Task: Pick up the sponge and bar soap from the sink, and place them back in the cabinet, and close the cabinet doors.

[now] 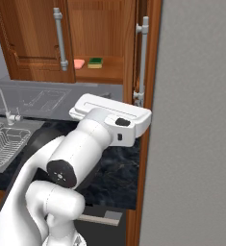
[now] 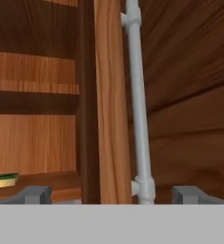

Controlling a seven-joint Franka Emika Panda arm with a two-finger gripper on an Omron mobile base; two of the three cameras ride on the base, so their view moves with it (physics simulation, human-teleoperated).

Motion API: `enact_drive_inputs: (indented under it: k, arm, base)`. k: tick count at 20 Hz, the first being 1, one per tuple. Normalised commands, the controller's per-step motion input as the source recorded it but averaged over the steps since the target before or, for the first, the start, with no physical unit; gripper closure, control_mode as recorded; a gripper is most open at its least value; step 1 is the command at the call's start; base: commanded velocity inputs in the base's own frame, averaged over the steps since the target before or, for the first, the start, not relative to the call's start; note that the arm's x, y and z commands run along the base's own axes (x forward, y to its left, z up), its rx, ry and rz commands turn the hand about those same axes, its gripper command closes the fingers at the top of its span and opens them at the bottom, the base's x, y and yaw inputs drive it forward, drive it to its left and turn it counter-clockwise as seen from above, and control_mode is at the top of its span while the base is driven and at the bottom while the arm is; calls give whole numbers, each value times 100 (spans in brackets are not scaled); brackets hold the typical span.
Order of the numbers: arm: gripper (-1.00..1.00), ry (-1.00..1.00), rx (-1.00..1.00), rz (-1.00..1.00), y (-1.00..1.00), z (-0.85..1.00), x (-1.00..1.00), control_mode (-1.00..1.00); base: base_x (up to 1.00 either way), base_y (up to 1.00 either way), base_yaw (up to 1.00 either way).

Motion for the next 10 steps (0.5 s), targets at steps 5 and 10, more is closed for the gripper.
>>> enact_drive_inputs:
  k: [5,10]
  arm:
    - [-100,0,0,0,0,0,20,-100]
    - [-100,0,0,0,2,0,2,-100]
  base:
    - [0,0,0]
    - [0,0,0]
